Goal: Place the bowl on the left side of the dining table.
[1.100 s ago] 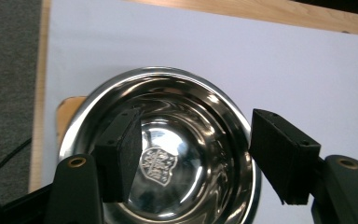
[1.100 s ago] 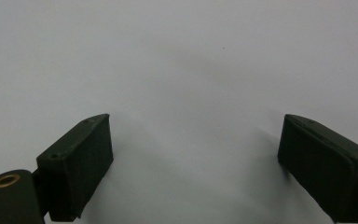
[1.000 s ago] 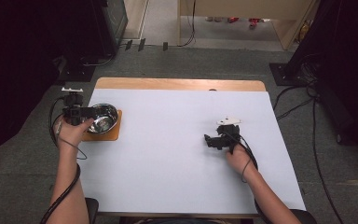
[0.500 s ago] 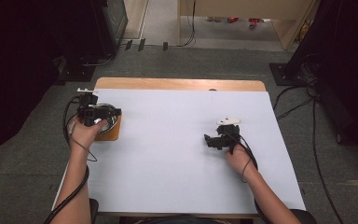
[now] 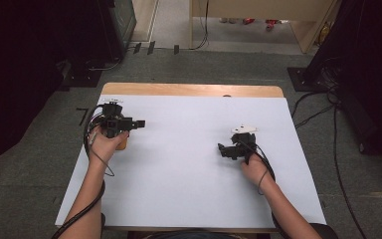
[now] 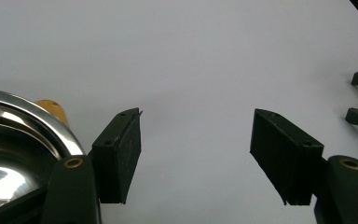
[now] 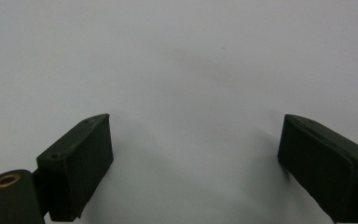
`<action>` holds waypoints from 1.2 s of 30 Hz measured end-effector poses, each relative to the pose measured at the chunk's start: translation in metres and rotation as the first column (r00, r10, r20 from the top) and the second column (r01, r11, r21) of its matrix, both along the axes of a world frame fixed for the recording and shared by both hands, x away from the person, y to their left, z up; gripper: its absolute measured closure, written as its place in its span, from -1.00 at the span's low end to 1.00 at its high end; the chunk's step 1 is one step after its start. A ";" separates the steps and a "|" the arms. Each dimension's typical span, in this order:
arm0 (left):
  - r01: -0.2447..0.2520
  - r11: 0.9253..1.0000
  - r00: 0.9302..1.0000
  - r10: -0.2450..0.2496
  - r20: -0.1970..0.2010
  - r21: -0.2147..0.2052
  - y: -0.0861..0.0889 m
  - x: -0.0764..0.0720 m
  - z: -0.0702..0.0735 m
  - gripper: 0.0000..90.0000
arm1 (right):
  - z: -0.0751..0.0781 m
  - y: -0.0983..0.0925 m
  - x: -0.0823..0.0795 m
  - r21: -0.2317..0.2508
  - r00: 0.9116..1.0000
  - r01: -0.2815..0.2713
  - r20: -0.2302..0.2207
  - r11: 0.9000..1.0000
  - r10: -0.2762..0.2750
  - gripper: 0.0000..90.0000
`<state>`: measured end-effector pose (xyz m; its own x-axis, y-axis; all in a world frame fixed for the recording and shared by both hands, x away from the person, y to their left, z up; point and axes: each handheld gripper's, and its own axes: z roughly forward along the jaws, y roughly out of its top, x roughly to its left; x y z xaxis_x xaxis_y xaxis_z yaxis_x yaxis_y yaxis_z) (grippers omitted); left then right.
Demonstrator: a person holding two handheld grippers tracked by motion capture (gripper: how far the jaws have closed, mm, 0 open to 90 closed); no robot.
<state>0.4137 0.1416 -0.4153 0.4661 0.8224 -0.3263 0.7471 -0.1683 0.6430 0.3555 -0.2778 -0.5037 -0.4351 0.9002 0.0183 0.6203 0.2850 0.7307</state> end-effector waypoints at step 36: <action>0.287 0.952 0.957 -0.291 0.022 0.111 -0.091 -0.019 -0.042 -0.43 | 0.000 0.000 0.000 -0.002 1.000 -0.001 0.002 1.000 0.001 -0.78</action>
